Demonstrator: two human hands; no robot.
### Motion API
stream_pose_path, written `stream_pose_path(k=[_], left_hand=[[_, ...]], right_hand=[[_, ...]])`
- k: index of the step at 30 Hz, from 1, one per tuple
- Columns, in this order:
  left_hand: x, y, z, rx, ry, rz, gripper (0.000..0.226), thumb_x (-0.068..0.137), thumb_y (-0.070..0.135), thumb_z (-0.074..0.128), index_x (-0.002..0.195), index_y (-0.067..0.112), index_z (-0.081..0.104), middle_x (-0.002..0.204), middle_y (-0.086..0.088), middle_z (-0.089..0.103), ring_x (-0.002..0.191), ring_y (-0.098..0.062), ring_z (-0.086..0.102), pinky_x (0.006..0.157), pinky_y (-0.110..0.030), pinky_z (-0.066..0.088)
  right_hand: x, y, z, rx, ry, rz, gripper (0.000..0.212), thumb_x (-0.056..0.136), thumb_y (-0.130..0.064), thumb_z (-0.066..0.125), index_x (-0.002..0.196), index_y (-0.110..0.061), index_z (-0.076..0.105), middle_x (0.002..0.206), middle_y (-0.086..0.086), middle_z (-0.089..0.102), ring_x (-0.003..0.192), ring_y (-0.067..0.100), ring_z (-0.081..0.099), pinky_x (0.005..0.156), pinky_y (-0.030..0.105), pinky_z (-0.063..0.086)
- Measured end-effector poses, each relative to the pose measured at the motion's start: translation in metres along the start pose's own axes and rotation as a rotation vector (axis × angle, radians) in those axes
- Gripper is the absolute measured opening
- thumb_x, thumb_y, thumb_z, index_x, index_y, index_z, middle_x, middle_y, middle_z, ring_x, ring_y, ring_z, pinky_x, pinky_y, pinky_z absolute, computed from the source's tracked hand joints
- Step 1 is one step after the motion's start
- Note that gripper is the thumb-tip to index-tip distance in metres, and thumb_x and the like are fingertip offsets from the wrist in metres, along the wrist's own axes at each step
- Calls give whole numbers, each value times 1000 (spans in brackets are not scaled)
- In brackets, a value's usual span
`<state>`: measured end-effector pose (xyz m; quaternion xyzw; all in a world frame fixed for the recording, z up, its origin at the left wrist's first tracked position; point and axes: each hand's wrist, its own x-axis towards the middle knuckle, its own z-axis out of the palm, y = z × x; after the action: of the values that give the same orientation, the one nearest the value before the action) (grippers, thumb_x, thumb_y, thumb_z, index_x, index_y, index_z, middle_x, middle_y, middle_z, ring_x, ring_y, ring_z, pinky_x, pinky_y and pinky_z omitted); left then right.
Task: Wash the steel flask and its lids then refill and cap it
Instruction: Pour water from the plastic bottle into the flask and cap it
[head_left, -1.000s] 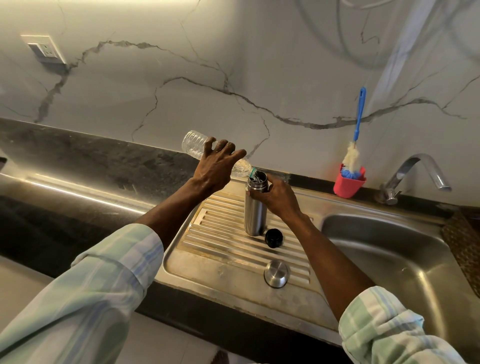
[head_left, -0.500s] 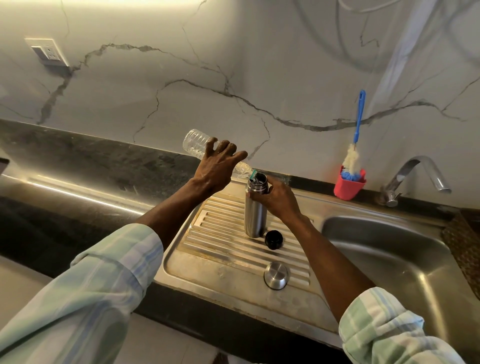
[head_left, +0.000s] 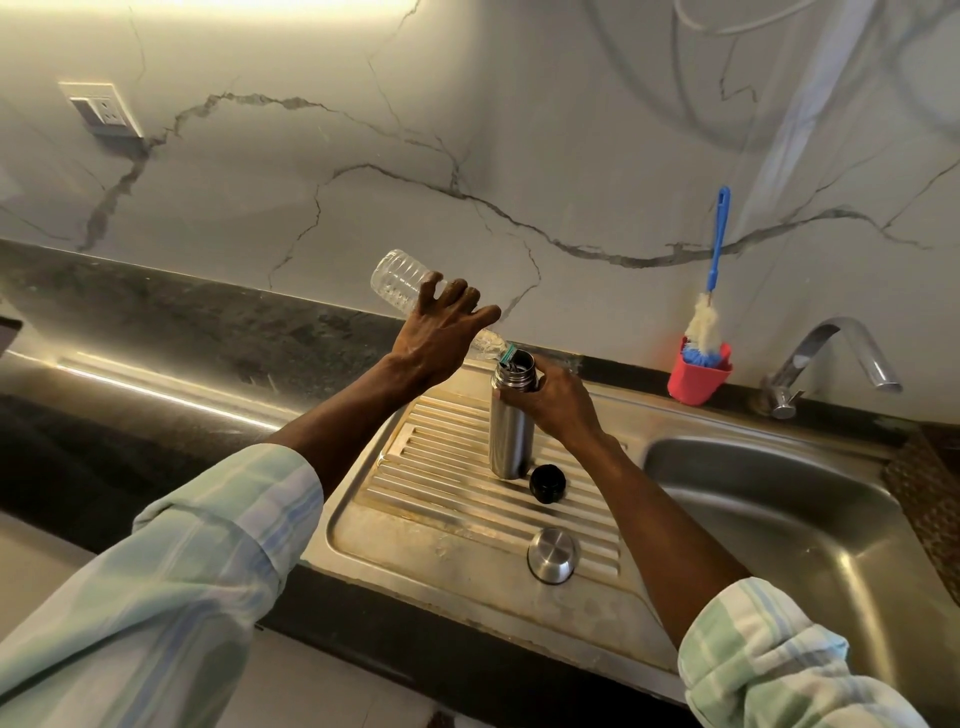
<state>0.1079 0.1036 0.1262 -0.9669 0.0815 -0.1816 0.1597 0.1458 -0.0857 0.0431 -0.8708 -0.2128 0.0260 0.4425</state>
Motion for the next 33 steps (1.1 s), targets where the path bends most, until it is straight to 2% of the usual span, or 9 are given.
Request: stream_pose_path(k=[5, 10, 13, 16, 23, 33], left_hand=[[1, 3, -7, 59, 31, 26, 54, 88, 8, 63, 137, 27, 50, 140, -9, 50, 144, -33, 26, 115, -49, -5], [4, 9, -13, 140, 29, 77, 54, 76, 15, 79, 123, 31, 59, 131, -6, 58, 141, -35, 29, 116, -51, -1], [6, 11, -18, 152, 4, 87, 54, 79, 15, 78, 126, 31, 58, 136, -8, 54, 146, -37, 27, 116, -51, -8], [10, 14, -23, 193, -37, 98, 56, 83, 13, 74, 132, 30, 53, 144, -9, 46, 150, -38, 17, 116, -52, -17], [17, 22, -34, 291, -124, 126, 60, 90, 17, 68, 141, 31, 42, 155, -10, 30, 152, -38, 4, 112, -55, -18], [19, 25, -34, 322, -120, 166, 56, 91, 16, 65, 140, 31, 43, 154, -9, 31, 152, -38, 3, 116, -56, -13]], right_hand=[[1, 2, 0, 17, -10, 14, 72, 73, -59, 75, 135, -29, 53, 123, -2, 68, 110, 17, 64, 90, 44, 55], [1, 2, 0, 33, -16, 17, 74, 73, -58, 76, 136, -28, 52, 125, -3, 67, 112, 16, 62, 93, 42, 54], [1, 2, 0, 30, -7, 19, 75, 73, -56, 77, 137, -26, 52, 127, -1, 66, 114, 18, 61, 95, 42, 52], [1, 1, 0, 16, -13, 25, 75, 74, -57, 76, 137, -25, 52, 127, 0, 65, 114, 19, 61, 95, 43, 52], [0, -1, -1, 14, -22, 29, 75, 73, -58, 76, 136, -25, 53, 128, 1, 65, 116, 20, 60, 99, 45, 49], [-2, -4, -4, -27, -44, 31, 75, 74, -62, 72, 137, -25, 52, 130, 2, 64, 118, 21, 59, 100, 46, 48]])
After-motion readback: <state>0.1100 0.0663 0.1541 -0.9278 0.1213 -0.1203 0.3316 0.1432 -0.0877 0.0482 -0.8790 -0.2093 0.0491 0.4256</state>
